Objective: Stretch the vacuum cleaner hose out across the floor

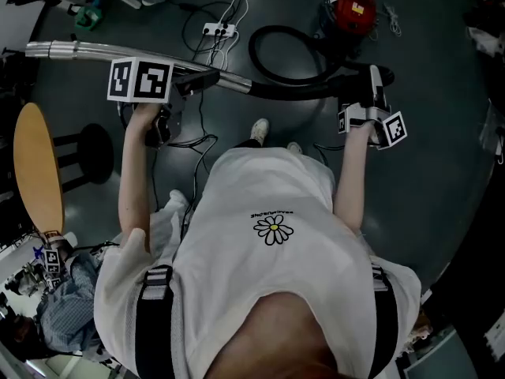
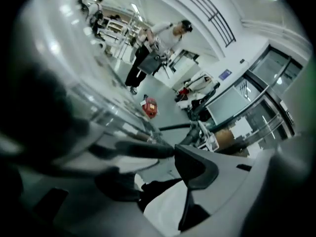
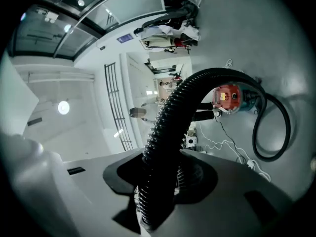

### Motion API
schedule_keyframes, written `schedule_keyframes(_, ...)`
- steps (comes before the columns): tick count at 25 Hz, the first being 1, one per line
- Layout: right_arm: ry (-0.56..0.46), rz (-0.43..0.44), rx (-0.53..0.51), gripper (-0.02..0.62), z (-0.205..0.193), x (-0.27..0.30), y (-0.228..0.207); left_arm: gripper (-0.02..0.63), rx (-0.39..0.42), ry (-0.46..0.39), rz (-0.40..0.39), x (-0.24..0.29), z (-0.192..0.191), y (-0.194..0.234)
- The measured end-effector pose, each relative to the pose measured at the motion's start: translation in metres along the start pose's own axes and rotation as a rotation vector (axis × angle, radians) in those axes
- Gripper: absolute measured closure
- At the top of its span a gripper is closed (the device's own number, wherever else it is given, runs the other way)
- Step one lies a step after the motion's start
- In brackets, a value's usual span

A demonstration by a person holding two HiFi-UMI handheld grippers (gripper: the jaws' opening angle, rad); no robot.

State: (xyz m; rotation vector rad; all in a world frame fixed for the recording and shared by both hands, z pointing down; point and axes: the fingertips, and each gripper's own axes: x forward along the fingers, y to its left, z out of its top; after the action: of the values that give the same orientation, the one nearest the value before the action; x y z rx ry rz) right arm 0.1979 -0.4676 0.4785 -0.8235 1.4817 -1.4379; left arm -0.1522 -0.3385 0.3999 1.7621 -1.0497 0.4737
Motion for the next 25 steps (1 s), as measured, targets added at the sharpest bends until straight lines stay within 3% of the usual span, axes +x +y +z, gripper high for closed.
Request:
schedule_keyframes(3,0.086,-0.015,-0.151,0.425,0.018,0.012,0.021,0.385,0.184,0.14,0.06,-0.017,-0.037,0.015)
schedule_keyframes(6,0.224,-0.015,-0.364,0.425,0.009,0.029,0.061,0.385,0.314,0.112,0.046,-0.028,-0.045,0.013)
schedule_keyframes(9,0.385,-0.006,-0.675,0.425,-0.026,0.052,0.097,0.385,0.391,-0.05,0.022,-0.019,-0.016,-0.004)
schedule_keyframes(11,0.546,-0.03,-0.932,0.425,-0.068,0.064,0.108,0.385,0.467,-0.166,-0.019,-0.01,0.007,-0.025)
schedule_keyframes(15,0.883,-0.153,-1.54,0.425,-0.135,0.056,0.093,0.385,0.572,-0.398,-0.182,-0.009,0.05,-0.081)
schedule_keyframes(18,1.106,-0.199,-1.864,0.425,-0.154,0.029,0.081,0.385,0.704,-0.618,-0.232,-0.022,0.079,-0.117)
schedule_keyframes(21,1.266,-0.189,-1.977,0.426,-0.155,-0.004,0.081,0.385,0.829,-0.755,-0.276,-0.024,0.096,-0.14)
schedule_keyframes(23,1.311,-0.167,-1.977,0.425,-0.155,-0.022,0.087,0.385,0.883,-0.753,-0.345,-0.021,0.098,-0.152)
schedule_keyframes(25,1.351,-0.132,-1.964,0.425,-0.155,-0.04,0.092,0.385,1.006,-0.76,-0.386,-0.02,0.099,-0.173)
